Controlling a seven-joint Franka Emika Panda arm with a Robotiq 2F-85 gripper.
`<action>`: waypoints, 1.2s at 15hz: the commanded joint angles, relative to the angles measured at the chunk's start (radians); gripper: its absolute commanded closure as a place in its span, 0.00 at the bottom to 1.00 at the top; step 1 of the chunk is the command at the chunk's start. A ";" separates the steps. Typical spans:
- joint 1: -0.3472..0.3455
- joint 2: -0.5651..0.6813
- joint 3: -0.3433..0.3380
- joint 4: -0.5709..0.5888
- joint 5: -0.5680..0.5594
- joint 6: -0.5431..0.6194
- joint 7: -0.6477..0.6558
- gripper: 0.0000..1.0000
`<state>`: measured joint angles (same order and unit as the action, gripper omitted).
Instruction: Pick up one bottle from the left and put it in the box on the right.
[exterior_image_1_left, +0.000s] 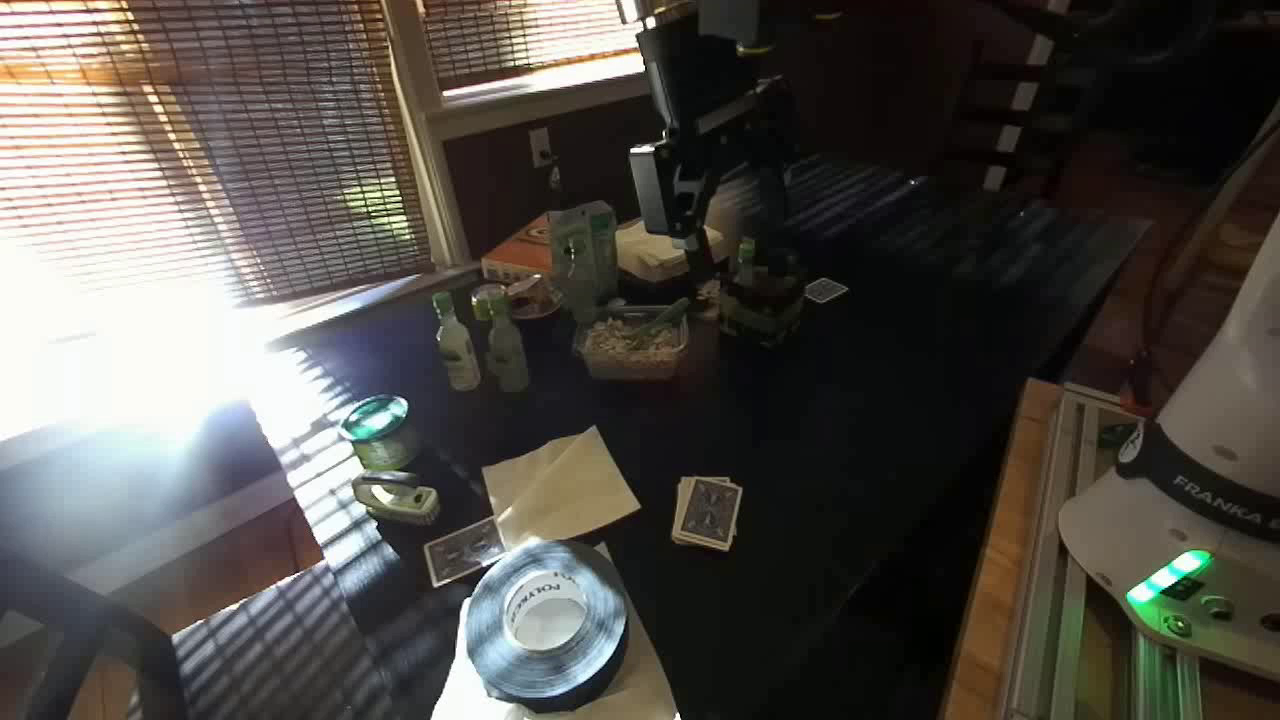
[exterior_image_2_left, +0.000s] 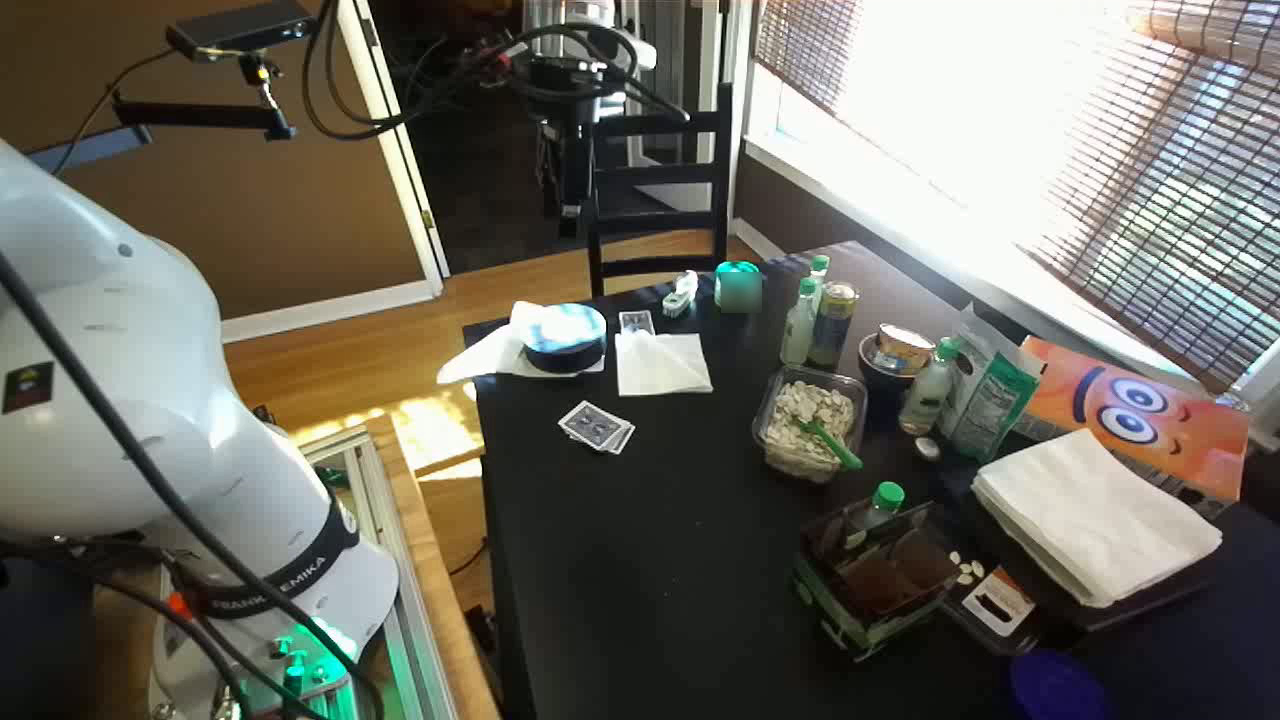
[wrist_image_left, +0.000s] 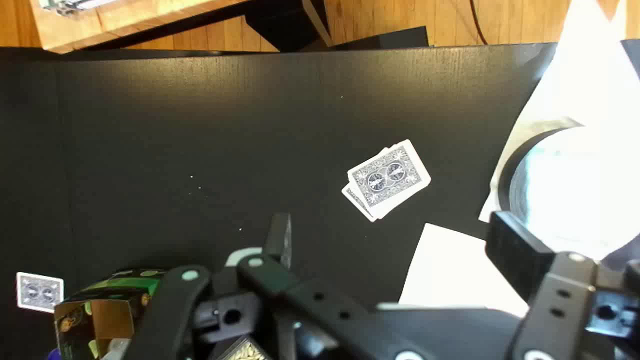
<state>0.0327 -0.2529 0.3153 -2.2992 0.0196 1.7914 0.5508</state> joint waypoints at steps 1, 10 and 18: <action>0.033 0.003 -0.031 0.001 -0.007 -0.001 0.007 0.00; 0.029 0.015 -0.041 0.000 0.001 0.088 0.008 0.00; 0.002 0.280 -0.150 0.151 -0.075 0.446 -0.093 0.00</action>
<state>0.0323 -0.1298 0.1935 -2.2740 -0.0068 2.2069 0.5072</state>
